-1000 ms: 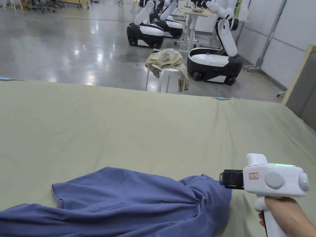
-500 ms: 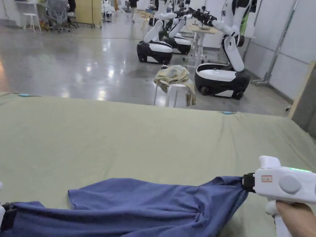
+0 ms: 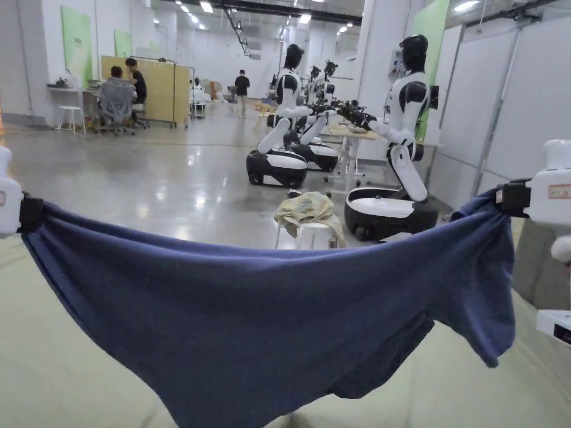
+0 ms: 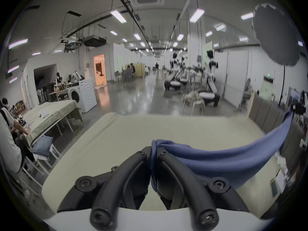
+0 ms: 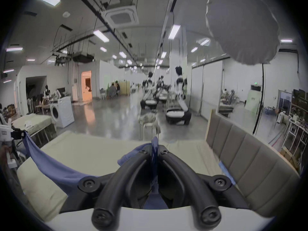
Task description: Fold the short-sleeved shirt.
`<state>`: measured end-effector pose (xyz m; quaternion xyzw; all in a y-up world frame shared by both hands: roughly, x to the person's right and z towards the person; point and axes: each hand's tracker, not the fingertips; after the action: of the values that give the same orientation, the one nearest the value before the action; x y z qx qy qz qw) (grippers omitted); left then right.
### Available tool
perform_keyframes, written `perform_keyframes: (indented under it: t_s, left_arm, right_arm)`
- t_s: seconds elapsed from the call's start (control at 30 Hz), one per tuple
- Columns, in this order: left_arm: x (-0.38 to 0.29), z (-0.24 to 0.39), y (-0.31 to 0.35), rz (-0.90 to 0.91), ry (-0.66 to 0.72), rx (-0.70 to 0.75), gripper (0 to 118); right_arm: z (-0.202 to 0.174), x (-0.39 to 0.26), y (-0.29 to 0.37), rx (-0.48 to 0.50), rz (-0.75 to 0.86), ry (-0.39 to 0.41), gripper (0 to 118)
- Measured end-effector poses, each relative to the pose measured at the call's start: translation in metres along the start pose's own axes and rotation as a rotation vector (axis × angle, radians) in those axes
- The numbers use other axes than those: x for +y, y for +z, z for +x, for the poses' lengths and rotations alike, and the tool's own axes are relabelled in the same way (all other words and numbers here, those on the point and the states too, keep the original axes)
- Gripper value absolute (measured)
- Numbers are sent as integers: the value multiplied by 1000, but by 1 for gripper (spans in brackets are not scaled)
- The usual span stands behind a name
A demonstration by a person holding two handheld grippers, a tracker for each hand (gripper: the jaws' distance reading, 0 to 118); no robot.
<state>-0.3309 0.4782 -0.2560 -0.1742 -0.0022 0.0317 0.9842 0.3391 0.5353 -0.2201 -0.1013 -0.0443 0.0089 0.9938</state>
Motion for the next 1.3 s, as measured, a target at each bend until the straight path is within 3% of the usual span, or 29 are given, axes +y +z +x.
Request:
perform_keyframes:
  t_s: [0.17, 0.33, 0.6, 0.7, 0.83, 1.03, 1.1, 1.3]
  left_arm:
    - [60, 30, -29, 60, -60, 64, 7]
    - [84, 41, -62, 91, -23, 79, 7]
    - [10, 39, -124, -18, 11, 63, 7]
    - [-13, 37, -130, -67, 33, 59, 7]
    - [-37, 35, -115, -90, 32, 33, 7]
    - [-91, 28, -48, -149, 38, 17, 7]
    - [-122, 23, -22, -206, 22, 12, 7]
    - [-250, 2, 52, -407, -13, 11, 7]
  right_arm:
    - [-10, 54, -4, -100, 108, 34, 6]
    - [-7, 66, -30, -124, 134, 11, 6]
    - [3, -21, -94, -136, 3, -32, 6]
    - [2, -51, -86, -160, -10, -77, 6]
    - [11, -73, -75, -148, -40, -75, 6]
    - [12, -127, -5, -108, -102, -57, 6]
    - [13, -162, 21, -84, -154, -66, 6]
    - [21, -307, 72, -16, -446, 44, 6]
